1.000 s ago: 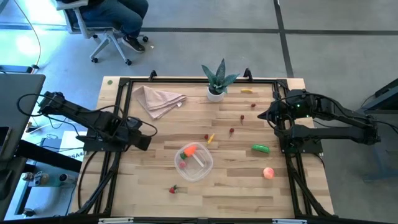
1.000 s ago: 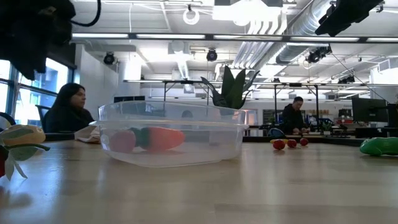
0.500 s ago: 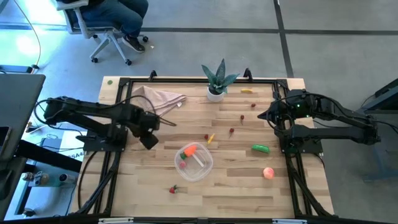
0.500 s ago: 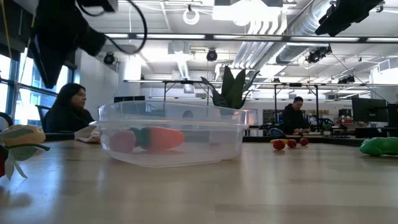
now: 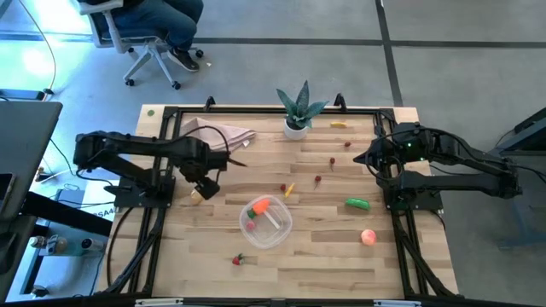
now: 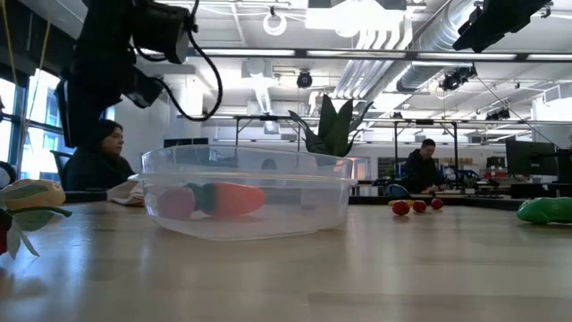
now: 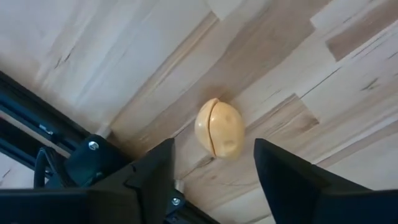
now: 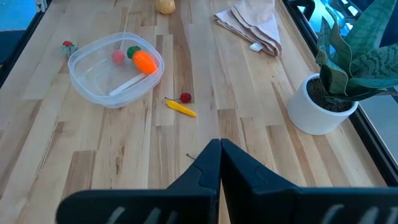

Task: Pick and placing Produce into tupperware
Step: Put the potato into the transparent container

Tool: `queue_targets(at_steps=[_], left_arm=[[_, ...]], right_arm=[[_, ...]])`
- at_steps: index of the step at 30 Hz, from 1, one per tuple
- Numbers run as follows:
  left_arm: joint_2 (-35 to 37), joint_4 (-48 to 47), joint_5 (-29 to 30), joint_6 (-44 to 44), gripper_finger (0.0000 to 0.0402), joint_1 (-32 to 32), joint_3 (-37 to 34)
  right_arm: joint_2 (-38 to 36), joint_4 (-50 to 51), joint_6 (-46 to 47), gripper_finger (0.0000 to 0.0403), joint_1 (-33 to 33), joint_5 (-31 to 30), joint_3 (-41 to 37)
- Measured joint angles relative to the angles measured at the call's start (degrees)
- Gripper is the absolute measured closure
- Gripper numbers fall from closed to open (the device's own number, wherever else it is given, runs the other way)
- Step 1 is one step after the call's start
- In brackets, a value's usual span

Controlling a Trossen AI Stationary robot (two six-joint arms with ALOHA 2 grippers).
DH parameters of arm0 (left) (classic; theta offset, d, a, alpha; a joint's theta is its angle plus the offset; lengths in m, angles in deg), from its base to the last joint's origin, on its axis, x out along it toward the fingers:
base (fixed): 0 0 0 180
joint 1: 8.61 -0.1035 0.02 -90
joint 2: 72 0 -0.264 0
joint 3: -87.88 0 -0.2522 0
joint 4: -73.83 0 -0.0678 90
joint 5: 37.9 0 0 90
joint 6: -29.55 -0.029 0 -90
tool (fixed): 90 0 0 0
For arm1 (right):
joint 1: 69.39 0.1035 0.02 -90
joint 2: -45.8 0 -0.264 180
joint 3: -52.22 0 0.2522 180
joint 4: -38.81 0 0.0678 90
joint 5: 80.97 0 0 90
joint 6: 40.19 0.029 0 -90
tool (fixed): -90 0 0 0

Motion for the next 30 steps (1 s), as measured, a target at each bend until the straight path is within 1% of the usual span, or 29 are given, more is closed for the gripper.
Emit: queue_targets(at_steps=[3, 7, 11, 15, 22, 30], left_arm=[[-2.0, -0.3, -0.5, -0.3, 0.0171, 0.0, 0.0], [-4.6, -0.3, -3.9, -2.8, 0.0155, 0.3, 0.0], [-6.9, -0.1, -2.6, -4.4, 0.0147, 1.8, 0.0], [-9.3, 0.0, -2.3, -4.6, 0.0142, 3.0, 0.0], [-13.1, 1.6, -2.2, -4.6, 0.0142, 2.9, 0.0], [-17.0, 2.9, -3.9, -4.6, 0.0142, 2.9, 0.0]], right_arm=[[0.0, 0.0, 0.0, 0.0402, 0.0, 0.0, 0.0], [0.0, 0.0, 0.0, 0.0402, 0.0, 0.0, 0.0], [0.0, 0.0, 0.0, 0.0402, 0.0, 0.0, 0.0], [0.0, 0.0, 0.0, 0.0402, 0.0, 0.0, 0.0], [0.0, 0.0, 0.0, 0.0402, 0.0, 0.0, 0.0], [0.0, 0.0, 0.0, 0.0402, 0.0, 0.0, 0.0]])
